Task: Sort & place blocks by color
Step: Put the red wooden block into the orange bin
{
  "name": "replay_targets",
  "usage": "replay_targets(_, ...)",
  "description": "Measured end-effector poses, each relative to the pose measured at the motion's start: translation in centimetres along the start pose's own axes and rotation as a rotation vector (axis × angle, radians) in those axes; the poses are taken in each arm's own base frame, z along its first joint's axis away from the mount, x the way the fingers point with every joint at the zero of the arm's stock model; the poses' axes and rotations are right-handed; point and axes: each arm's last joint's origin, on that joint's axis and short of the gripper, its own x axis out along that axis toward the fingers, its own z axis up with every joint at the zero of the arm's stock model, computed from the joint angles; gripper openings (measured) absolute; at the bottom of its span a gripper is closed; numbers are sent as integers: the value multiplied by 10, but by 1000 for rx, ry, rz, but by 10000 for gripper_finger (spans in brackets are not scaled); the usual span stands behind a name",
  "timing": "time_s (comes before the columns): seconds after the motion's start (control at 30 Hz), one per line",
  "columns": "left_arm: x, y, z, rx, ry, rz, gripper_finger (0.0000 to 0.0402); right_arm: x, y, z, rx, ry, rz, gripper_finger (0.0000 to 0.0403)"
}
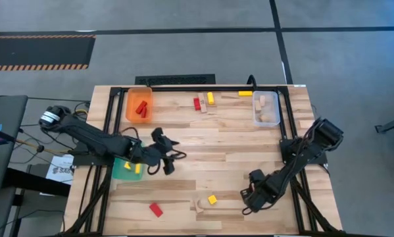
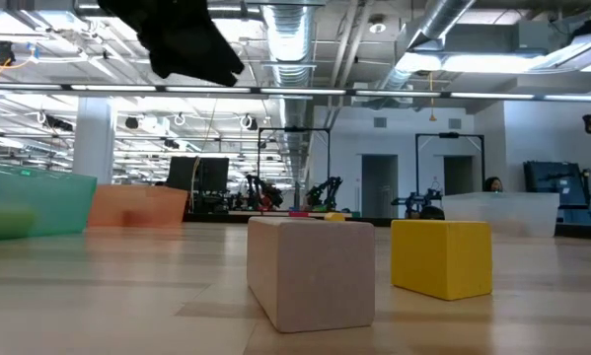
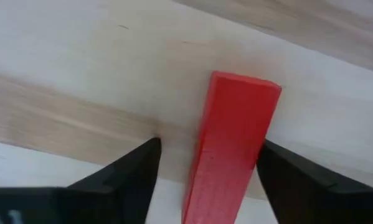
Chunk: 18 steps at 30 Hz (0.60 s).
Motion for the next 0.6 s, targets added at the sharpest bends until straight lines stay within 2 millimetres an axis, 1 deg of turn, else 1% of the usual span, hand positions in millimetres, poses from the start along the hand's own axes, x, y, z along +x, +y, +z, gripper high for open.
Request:
replay_targets(0.1,-9,16,6,-24,26,-21,188,-5,3,0,-11,-7,-13,238)
replay_targets(0.2,-17,35,8,-64,21,-71,185,-8,5,1,-35,-28,-13,163)
replay_targets(0.27,-22,48,8,-112,-20,-89,180,-10,4,3,-59,-34,-29,109)
replay_targets(0.3,-24,54,7,-145,-47,-104,177,-11,3,5,-76,-41,-30,97)
replay_targets(0.33,-25,60,5,-190,-77,-127,174,-12,3,7,-88,-58,-31,97)
replay_targets(0.4,-25,68,2,-315,-146,-228,170,-17,3,13,-112,-100,-20,97)
replay_targets(0.5,-19,74,-3,-547,-227,-397,169,-36,3,24,-149,-219,5,97)
replay_targets(0.53,-16,75,-6,-629,-236,-412,169,-44,4,27,-167,-277,23,97)
replay_targets(0.6,-8,76,-13,-799,-210,-386,168,-58,9,33,-219,-411,94,97)
